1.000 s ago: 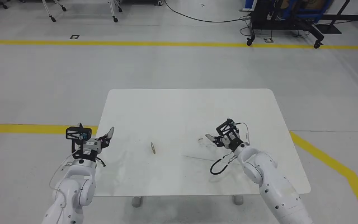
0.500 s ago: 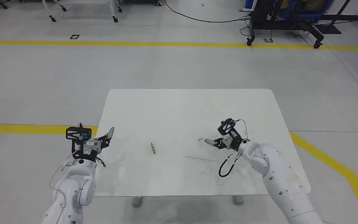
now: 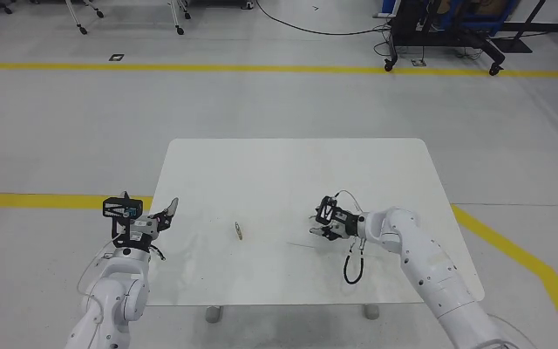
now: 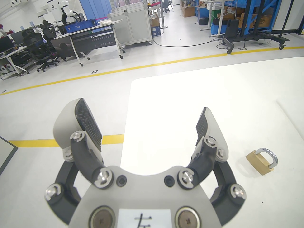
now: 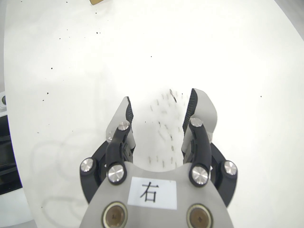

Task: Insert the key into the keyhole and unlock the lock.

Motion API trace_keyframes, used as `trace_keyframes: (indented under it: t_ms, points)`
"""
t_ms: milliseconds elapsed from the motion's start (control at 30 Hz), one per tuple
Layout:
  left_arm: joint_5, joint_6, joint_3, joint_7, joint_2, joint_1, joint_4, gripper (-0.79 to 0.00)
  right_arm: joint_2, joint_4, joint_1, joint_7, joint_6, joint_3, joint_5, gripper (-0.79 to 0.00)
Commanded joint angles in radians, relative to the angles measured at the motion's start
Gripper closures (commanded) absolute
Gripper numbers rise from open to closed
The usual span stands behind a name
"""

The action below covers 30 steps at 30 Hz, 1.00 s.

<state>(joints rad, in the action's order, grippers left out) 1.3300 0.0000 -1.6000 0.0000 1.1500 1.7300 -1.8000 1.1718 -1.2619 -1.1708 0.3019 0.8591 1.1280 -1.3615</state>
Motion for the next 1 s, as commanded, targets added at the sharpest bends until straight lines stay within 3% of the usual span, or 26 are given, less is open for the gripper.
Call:
trace_keyframes:
  t_ms: [0, 100, 167, 333, 767, 967]
  points:
    - [0.0, 0.0, 0.0, 0.0, 0.0, 0.0, 0.0, -0.785, 0.003, 0.02, 0.016, 0.001, 0.003, -0.015, 0.004, -0.351]
    - [0.0, 0.0, 0.0, 0.0, 0.0, 0.0, 0.0, -0.785, 0.01, 0.044, 0.041, 0.008, -0.008, -0.043, 0.006, -0.357]
    - [0.0, 0.0, 0.0, 0.0, 0.0, 0.0, 0.0, -0.785, 0.013, 0.054, 0.053, 0.005, -0.011, -0.058, 0.009, -0.308]
    - [0.0, 0.0, 0.0, 0.0, 0.0, 0.0, 0.0, -0.785, 0.014, 0.062, 0.064, 0.001, -0.034, -0.072, -0.008, 0.0]
    - [0.0, 0.0, 0.0, 0.0, 0.0, 0.0, 0.0, -0.785, -0.014, -0.008, -0.002, -0.164, -0.06, -0.015, -0.076, 0.0]
    - [0.0, 0.0, 0.0, 0.0, 0.0, 0.0, 0.0, -0.785, -0.022, 0.029, -0.019, -0.228, -0.046, 0.008, -0.066, 0.0]
